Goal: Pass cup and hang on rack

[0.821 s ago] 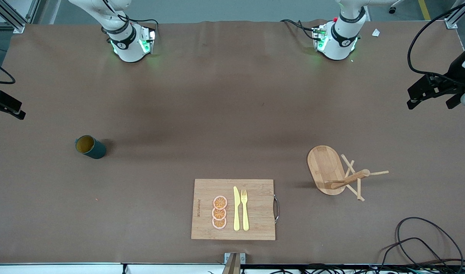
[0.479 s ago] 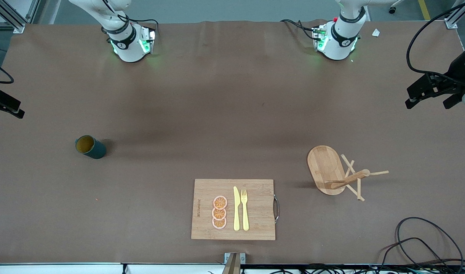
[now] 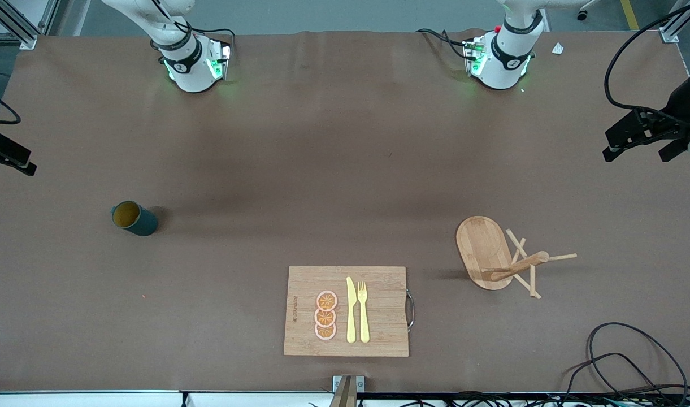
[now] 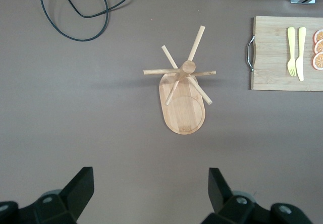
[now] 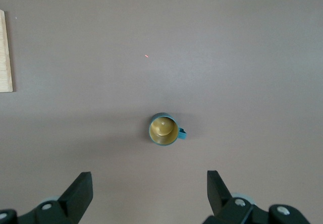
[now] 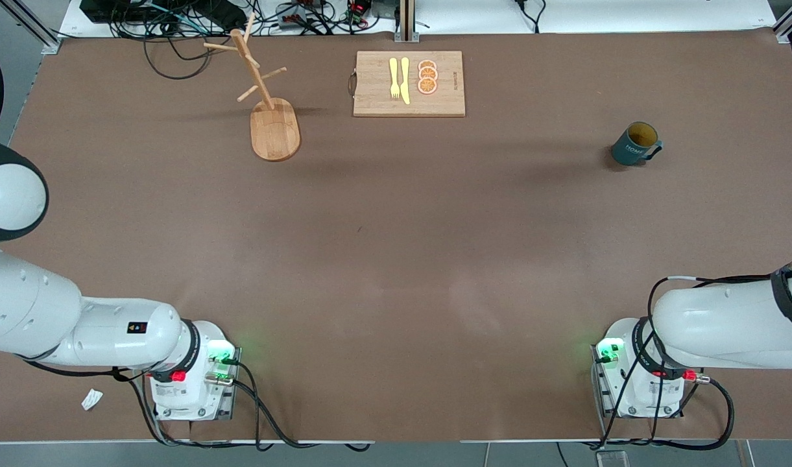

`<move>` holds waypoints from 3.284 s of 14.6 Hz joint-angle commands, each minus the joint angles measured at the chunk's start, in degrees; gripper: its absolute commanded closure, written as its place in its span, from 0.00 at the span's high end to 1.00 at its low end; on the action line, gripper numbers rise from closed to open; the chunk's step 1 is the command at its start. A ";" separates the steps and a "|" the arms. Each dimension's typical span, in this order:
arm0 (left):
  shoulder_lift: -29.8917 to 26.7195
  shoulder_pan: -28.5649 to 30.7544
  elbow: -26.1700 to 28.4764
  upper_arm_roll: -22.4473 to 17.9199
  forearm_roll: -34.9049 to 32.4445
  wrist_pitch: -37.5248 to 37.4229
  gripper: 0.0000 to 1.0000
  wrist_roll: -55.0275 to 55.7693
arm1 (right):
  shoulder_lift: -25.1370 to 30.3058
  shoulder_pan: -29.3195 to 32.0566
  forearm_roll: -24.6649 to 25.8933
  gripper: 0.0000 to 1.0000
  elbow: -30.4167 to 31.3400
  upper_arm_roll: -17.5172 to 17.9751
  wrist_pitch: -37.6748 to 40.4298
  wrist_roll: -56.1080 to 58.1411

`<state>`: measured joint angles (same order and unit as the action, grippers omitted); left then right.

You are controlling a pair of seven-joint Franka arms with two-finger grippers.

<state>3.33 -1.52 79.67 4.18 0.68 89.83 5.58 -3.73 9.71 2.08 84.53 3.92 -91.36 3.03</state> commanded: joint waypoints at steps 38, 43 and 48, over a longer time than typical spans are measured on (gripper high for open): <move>-0.60 0.12 -0.04 -0.32 0.90 -0.27 1.00 -0.40 | -5.32 0.48 -4.90 1.00 42.46 0.56 -47.40 -5.41; -0.60 0.12 -0.04 -0.32 0.90 -0.27 1.00 -0.40 | -7.34 1.45 -4.90 1.00 44.40 0.56 -51.19 -5.41; -0.60 0.12 -0.04 -0.32 0.90 -0.27 1.00 -0.31 | -9.19 1.62 -5.16 1.00 44.49 0.56 -53.13 -5.41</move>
<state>3.33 -1.49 79.67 4.13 0.68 89.83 5.58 -12.88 10.69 -2.23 128.15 4.04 -143.20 -1.91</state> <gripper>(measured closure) 0.000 0.000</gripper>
